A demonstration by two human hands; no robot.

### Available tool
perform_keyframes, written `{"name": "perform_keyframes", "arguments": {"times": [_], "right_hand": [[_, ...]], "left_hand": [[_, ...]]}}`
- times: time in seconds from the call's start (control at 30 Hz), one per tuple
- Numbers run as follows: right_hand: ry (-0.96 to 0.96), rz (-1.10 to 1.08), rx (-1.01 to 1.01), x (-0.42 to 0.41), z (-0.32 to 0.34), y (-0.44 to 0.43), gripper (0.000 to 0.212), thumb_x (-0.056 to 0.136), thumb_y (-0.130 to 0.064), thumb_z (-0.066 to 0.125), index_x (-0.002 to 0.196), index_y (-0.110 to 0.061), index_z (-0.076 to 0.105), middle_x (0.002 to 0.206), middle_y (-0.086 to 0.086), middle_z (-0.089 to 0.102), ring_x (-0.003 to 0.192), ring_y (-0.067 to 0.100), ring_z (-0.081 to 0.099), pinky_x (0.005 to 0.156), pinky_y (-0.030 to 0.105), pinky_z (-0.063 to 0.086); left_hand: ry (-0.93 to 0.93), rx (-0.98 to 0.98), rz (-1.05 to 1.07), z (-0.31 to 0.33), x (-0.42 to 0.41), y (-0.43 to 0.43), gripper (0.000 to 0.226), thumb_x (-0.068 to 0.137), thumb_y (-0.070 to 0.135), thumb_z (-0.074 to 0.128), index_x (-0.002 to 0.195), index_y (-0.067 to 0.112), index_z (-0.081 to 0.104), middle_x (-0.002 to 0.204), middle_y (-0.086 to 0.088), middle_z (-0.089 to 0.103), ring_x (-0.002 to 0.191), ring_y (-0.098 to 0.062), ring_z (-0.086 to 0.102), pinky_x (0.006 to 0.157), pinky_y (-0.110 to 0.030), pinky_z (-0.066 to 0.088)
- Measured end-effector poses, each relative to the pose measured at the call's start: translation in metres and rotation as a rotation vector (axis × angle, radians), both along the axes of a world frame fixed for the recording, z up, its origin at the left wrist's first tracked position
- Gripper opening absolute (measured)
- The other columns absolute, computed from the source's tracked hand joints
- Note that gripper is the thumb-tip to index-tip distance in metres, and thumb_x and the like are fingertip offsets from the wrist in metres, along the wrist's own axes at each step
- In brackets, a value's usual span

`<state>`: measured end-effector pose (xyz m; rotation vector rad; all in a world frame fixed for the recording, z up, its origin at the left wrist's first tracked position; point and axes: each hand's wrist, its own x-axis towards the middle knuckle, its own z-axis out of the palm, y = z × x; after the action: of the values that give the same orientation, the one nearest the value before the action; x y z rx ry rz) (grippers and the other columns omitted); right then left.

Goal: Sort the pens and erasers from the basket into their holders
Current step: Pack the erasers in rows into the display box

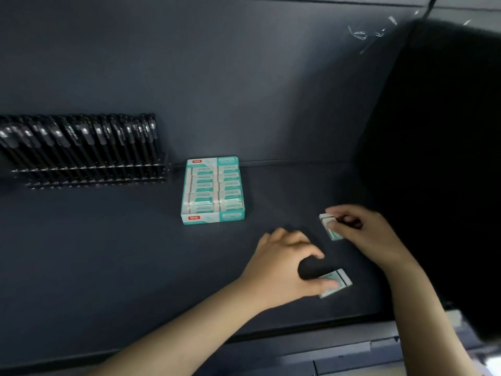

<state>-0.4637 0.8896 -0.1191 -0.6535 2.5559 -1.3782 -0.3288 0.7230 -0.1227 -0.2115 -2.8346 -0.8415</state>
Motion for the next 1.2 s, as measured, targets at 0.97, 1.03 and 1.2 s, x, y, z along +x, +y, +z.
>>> {"name": "perform_keyframes", "arguments": {"times": [0.97,1.03,1.2], "right_hand": [[-0.461,0.276,-0.566,0.040,0.028,-0.149,0.029,0.083,0.005,0.067,0.105,-0.013,0.067,0.103,0.004,0.073,0.091,0.012,0.067,0.074,0.022,0.050],[-0.443,0.254,-0.563,0.044,0.029,-0.165,0.031,0.082,0.007,0.068,0.105,-0.014,0.069,0.106,0.003,0.073,0.100,0.016,0.068,0.083,0.028,0.052],[-0.151,0.197,-0.321,0.058,0.028,-0.187,0.029,0.077,-0.006,0.079,0.096,-0.025,0.067,0.091,-0.001,0.074,0.080,0.007,0.066,0.074,0.018,0.053]], "left_hand": [[0.249,0.628,0.631,0.026,0.038,-0.158,0.023,0.087,0.020,0.068,0.098,0.037,0.058,0.092,0.004,0.066,0.075,-0.010,0.057,0.067,-0.020,0.047],[0.231,0.686,0.656,0.025,0.038,-0.174,0.019,0.087,0.024,0.068,0.091,0.036,0.054,0.087,-0.001,0.066,0.072,-0.015,0.056,0.064,-0.030,0.047],[0.195,0.887,0.661,0.021,0.035,-0.203,0.024,0.088,0.022,0.068,0.085,0.019,0.045,0.075,0.002,0.062,0.057,-0.009,0.052,0.048,-0.019,0.041]]}}
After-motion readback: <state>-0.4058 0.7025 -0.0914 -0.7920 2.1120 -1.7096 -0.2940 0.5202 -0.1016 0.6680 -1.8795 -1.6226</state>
